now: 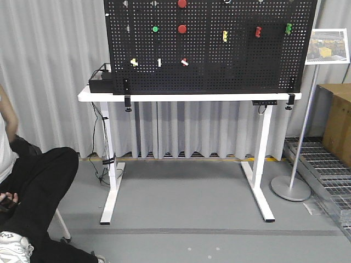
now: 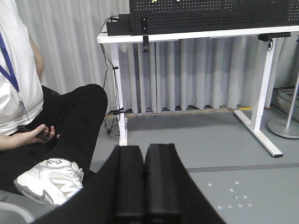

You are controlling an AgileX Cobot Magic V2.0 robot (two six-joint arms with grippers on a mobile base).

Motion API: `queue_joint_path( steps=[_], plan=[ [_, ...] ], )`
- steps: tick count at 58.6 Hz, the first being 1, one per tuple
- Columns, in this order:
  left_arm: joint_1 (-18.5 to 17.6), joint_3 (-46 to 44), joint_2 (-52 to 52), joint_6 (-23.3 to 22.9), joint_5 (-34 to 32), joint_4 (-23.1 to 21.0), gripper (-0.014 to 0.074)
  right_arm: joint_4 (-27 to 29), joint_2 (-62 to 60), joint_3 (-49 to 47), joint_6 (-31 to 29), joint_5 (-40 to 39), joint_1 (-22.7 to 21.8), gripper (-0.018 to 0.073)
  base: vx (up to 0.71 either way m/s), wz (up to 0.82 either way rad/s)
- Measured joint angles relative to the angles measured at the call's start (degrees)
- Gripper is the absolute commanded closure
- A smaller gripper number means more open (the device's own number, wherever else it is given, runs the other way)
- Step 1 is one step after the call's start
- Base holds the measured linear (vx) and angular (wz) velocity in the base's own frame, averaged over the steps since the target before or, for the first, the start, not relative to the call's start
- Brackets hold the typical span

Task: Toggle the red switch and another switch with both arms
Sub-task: 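Drive the base forward up to the black pegboard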

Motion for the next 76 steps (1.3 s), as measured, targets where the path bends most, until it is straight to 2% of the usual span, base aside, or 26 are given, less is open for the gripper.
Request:
queue_joint_path(
  steps=[42,76],
  plan=[
    [0.0,0.0,0.0,0.0,0.0,0.0,0.0594,0.0,0.0,0.0,0.0,0.0,0.0,0.0566,0.01,0.0],
    [0.0,0.0,0.0,0.0,0.0,0.0,0.0594,0.0,0.0,0.0,0.0,0.0,0.0,0.0566,0.16,-0.04]
  ],
)
